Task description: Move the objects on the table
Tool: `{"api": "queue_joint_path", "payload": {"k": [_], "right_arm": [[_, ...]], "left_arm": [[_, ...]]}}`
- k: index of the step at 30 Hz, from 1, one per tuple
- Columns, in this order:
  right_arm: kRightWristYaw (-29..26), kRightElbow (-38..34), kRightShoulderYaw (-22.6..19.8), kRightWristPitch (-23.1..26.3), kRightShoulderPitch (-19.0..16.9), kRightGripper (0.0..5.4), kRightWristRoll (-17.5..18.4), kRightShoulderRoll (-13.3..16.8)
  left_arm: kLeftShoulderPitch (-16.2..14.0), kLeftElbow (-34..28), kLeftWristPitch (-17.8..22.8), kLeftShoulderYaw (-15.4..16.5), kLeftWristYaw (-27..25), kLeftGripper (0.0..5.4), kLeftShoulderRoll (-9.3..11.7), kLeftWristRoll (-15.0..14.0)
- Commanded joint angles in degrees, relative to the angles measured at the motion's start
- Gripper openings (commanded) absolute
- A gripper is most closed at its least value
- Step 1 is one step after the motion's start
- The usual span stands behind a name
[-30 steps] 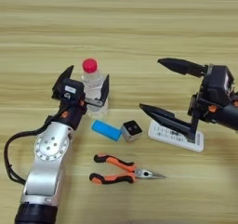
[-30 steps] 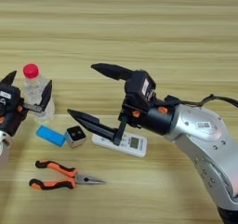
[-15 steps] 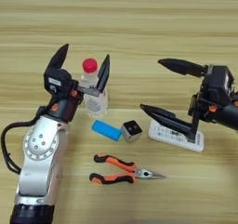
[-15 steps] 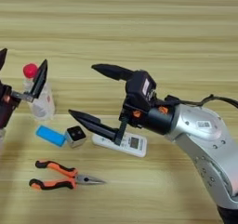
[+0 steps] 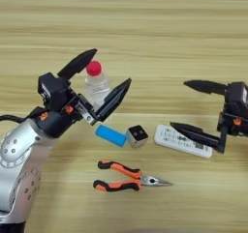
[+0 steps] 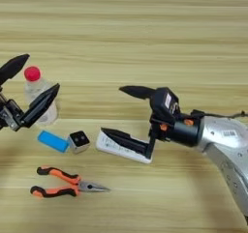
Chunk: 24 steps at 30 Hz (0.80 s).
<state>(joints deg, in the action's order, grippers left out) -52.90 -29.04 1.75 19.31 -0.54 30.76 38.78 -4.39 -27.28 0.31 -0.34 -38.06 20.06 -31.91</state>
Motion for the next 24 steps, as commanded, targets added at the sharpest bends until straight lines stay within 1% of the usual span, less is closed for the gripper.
{"api": "queue_joint_path", "payload": {"k": [1,5,7,12,15,17,20,24], "right_arm": [[-4.01,5.04,0.90,-3.24,-2.31,5.40,-4.82,3.77],[-6.10,11.31,3.15,-6.27,-2.49,5.40,-10.27,5.17],[-6.26,13.58,3.82,-6.58,-1.87,5.40,-11.40,4.71],[-6.46,17.83,5.13,-6.84,-0.49,5.40,-13.30,3.68],[-5.16,20.96,6.57,-4.58,1.07,5.40,-14.51,2.28],[-4.46,22.72,7.49,-3.94,1.83,5.40,-15.59,1.50],[-4.54,24.10,8.36,-2.84,2.44,5.40,-15.82,0.68],[-4.83,25.47,8.93,-3.05,2.74,5.40,-16.50,0.19]], "left_arm": [[-1.58,-0.54,1.00,-0.59,-1.91,5.37,1.15,-0.55],[-2.14,0.41,0.59,-0.74,-2.88,5.37,0.92,0.05],[-2.35,1.06,0.28,-0.79,-3.07,5.37,0.56,0.42],[-2.89,1.92,-0.27,-1.18,-3.27,5.37,0.29,1.31],[-2.93,1.78,-0.40,-1.34,-3.10,5.37,0.14,1.34],[-2.96,1.77,-0.49,-1.37,-3.08,5.37,0.11,1.41],[-2.97,1.82,-0.58,-1.32,-2.94,5.37,0.03,1.60],[-2.96,1.90,-0.78,-1.37,-2.93,5.37,-0.09,1.73]]}}
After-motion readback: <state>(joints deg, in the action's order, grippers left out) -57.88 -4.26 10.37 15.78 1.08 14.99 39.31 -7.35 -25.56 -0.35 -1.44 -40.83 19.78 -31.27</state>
